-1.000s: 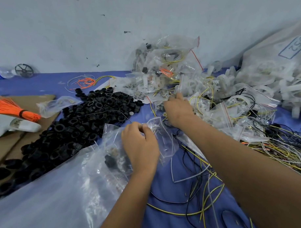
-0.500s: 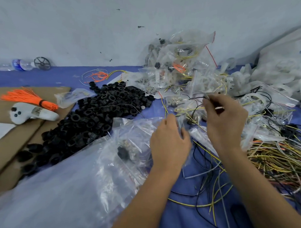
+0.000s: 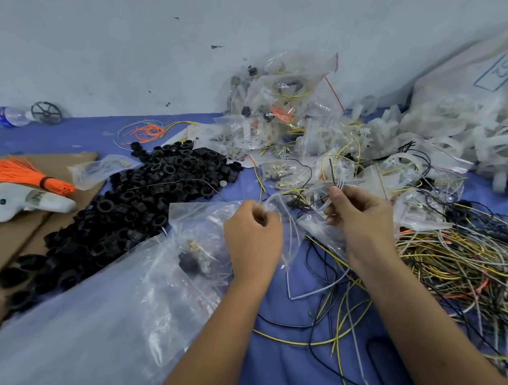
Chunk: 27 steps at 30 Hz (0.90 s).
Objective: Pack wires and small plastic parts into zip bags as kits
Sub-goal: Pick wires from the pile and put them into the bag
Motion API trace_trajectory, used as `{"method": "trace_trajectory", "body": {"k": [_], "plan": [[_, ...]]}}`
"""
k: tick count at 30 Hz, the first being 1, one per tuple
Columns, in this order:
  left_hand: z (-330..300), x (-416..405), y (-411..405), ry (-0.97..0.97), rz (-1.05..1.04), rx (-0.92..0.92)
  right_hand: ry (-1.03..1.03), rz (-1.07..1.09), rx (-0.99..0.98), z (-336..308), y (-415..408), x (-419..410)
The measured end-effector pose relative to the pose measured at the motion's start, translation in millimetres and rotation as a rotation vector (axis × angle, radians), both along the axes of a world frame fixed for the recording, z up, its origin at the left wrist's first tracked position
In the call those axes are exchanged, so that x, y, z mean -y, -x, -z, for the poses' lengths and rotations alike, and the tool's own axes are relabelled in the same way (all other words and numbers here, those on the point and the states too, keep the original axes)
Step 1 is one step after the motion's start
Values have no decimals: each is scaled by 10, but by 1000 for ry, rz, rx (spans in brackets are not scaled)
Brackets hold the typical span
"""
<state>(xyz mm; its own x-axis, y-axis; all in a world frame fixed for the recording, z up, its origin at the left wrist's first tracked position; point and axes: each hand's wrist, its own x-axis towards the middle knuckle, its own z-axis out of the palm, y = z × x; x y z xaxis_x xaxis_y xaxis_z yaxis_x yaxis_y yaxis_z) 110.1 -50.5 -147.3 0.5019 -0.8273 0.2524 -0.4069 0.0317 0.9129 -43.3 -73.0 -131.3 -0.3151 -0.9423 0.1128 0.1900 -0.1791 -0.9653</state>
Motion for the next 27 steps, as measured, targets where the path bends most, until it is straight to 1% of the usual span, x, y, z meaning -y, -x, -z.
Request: {"method": "trace_trajectory", "body": {"k": [3, 5, 6, 8, 11, 14, 17, 19, 21, 25, 27], "plan": [[-13, 9, -11, 26, -39, -163, 65, 122, 15, -5, 20, 20], [-16, 10, -19, 33, -50, -216, 109, 224, -30, -17, 52, 31], [-10, 9, -20, 33, -47, -224, 121, 240, -26, -29, 68, 30], [-3, 1, -18, 46, -29, -201, 123, 158, 46, -55, 83, 17], [-13, -21, 3, 125, 36, -55, 25, -102, 118, -64, 34, -20], [-26, -28, 33, 226, 164, 20, -36, -313, 128, -46, -10, -49], [-37, -32, 39, 249, 332, 31, -5, -428, 123, -53, -11, -70], [-13, -15, 35, 260, 402, 61, 14, -471, 99, -55, -11, -77], [-1, -1, 43, 262, 403, 56, 29, -467, 41, -50, -27, -85], [25, 36, 30, 223, 338, -84, 57, -380, -123, -37, -51, -101], [37, 52, 3, 194, 311, -181, 61, -419, -207, -22, -49, -106]]}}
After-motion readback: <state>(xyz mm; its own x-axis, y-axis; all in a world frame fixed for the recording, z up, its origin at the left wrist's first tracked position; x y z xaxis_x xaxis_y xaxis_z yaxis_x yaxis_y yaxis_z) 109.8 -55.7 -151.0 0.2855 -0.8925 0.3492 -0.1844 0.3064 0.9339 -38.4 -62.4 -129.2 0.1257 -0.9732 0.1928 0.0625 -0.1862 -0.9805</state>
